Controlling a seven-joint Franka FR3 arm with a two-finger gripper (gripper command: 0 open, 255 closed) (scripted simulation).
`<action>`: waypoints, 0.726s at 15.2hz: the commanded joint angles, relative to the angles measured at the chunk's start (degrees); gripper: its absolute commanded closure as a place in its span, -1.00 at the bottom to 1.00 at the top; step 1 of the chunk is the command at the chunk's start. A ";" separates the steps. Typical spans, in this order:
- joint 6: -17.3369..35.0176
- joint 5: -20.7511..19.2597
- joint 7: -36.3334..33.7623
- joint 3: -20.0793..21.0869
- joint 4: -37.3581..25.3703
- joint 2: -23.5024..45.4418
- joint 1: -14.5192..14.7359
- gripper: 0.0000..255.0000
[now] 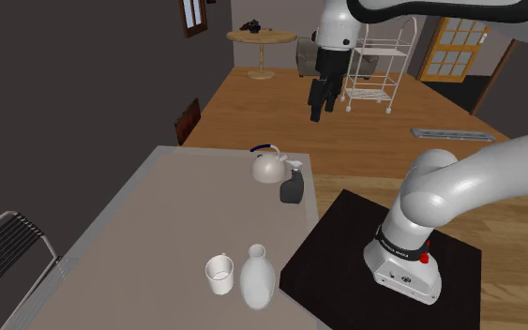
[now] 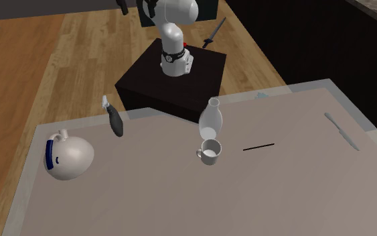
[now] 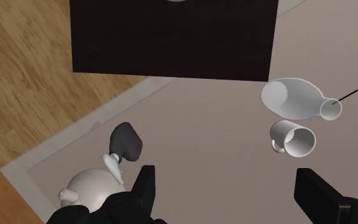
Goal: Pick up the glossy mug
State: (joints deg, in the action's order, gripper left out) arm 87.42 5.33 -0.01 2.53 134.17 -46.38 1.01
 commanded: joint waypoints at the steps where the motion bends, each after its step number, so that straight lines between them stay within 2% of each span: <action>1: 0.00 0.00 0.00 0.00 0.00 0.00 0.00 -1.00; 11: 16.71 6.04 -9.88 11.13 10.81 4.38 2.89 -1.00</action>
State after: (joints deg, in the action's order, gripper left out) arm 102.20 10.88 -8.95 12.58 144.33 -43.03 3.71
